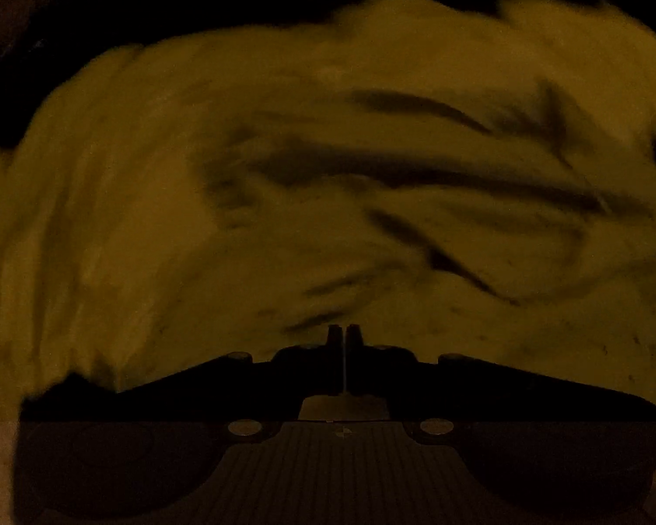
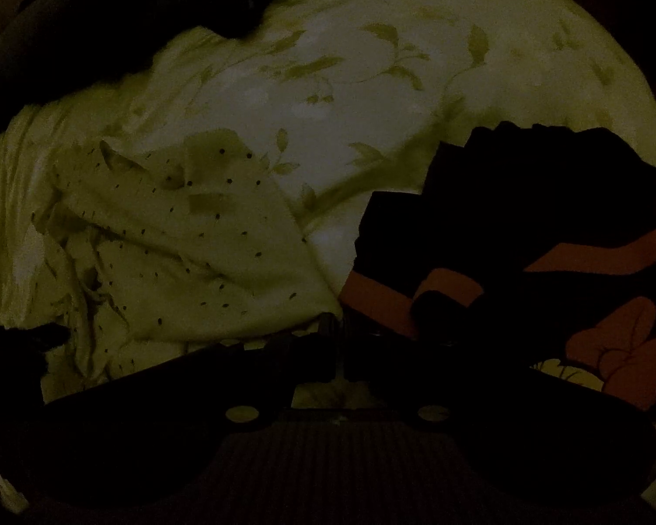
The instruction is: Fold large clothes
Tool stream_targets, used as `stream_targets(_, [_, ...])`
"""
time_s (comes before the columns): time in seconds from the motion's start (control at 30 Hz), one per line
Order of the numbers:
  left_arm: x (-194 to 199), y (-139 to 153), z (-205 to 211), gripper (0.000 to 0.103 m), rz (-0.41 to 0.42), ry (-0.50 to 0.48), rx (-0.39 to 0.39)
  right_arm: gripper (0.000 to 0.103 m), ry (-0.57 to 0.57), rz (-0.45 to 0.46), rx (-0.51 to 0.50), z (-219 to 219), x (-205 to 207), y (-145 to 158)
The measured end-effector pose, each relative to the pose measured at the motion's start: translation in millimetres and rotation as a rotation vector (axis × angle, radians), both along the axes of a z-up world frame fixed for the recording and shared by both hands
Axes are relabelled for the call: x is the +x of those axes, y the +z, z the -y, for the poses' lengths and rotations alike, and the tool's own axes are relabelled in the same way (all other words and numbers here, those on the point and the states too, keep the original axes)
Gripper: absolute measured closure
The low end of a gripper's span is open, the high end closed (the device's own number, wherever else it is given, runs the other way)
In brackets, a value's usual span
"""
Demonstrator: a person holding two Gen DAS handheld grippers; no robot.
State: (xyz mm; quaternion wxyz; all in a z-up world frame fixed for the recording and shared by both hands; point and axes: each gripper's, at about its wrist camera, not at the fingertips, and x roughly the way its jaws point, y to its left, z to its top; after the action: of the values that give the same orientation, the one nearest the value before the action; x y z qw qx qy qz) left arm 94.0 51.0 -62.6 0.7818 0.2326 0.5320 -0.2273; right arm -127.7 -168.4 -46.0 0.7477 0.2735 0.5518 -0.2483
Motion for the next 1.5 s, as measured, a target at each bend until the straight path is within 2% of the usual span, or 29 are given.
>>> stream_targets(0.13, [52,26,-92,0.071,0.145,0.346,0.038,0.098,-0.002,-0.014,-0.001,3,-2,-5])
stream_targets(0.2, [77,34,-135,0.071,0.18,0.48,0.087,0.098,-0.024,-0.043,-0.017,4,-2,-9])
stream_targets(0.27, [98,41,-168,0.07,0.188,0.554,0.09,0.098,-0.042,-0.055,-0.012,8,-3,-12])
stream_targets(0.3, [105,42,-175,0.065,0.164,0.556,0.066,0.098,-0.05,-0.059,-0.005,10,-3,-14])
stream_targets(0.33, [109,43,-177,0.056,0.138,0.556,0.04,0.098,-0.054,-0.062,-0.006,12,-2,-14])
stream_targets(0.37, [112,43,-174,0.025,0.112,0.545,0.006,0.097,-0.06,-0.062,-0.014,12,0,-13])
stream_targets(0.43, [111,39,-155,0.0,0.075,0.483,-0.062,0.089,-0.065,-0.028,-0.03,11,6,-8])
stream_targets(0.47, [109,36,-140,0.0,0.074,0.437,-0.094,0.088,-0.057,-0.01,-0.033,11,11,-5])
stream_targets(0.5, [107,34,-124,0.0,0.082,0.395,-0.117,0.078,-0.044,0.011,-0.036,9,17,-3])
stream_targets(0.53, [106,31,-108,0.0,0.083,0.352,-0.135,0.057,-0.024,0.042,-0.035,8,26,0])
stream_targets(0.6, [113,22,-77,0.0,0.059,0.261,-0.161,0.039,0.01,0.079,-0.05,4,45,2])
stream_targets(0.67, [125,15,-53,0.0,0.058,0.219,-0.172,0.039,0.044,0.112,-0.079,-2,69,5])
stream_targets(0.73, [146,12,-36,0.0,0.068,0.212,-0.178,0.03,0.071,0.142,-0.079,-7,93,3])
stream_targets(0.8, [166,11,-29,0.0,0.093,0.211,-0.186,0.027,0.083,0.14,-0.073,-10,111,-4])
stream_targets(0.87, [177,7,-16,0.0,0.091,0.184,-0.186,0.027,0.101,0.088,-0.084,-16,131,-18])
stream_targets(0.97, [189,-12,1,0.0,-0.003,0.109,-0.167,0.031,0.117,0.003,-0.072,-23,148,-43])
stream_targets(1.03, [191,-28,14,0.0,-0.056,0.065,-0.136,0.045,0.121,-0.077,-0.092,-28,151,-59])
stream_targets(1.1, [184,-44,20,0.0,-0.039,0.011,-0.089,0.053,0.102,-0.117,-0.105,-27,145,-68])
stream_targets(1.13, [179,-47,22,0.0,-0.022,-0.002,-0.069,0.065,0.084,-0.122,-0.099,-25,140,-71])
stream_targets(1.17, [176,-50,23,0.022,-0.028,0.0,-0.054,0.075,0.066,-0.124,-0.092,-22,135,-72])
stream_targets(1.2, [174,-50,21,0.033,-0.061,0.01,-0.089,0.094,0.05,-0.124,-0.085,-19,130,-73])
stream_targets(1.27, [167,-44,18,0.048,-0.104,0.025,-0.168,0.096,0.017,-0.094,-0.074,-12,120,-69])
stream_targets(1.37, [152,-24,14,0.055,-0.017,0.022,-0.197,0.097,-0.05,0.004,-0.069,-2,107,-51])
stream_targets(1.5, [151,36,-15,0.057,0.068,0.163,-0.368,0.097,-0.208,0.186,-0.059,20,94,-3])
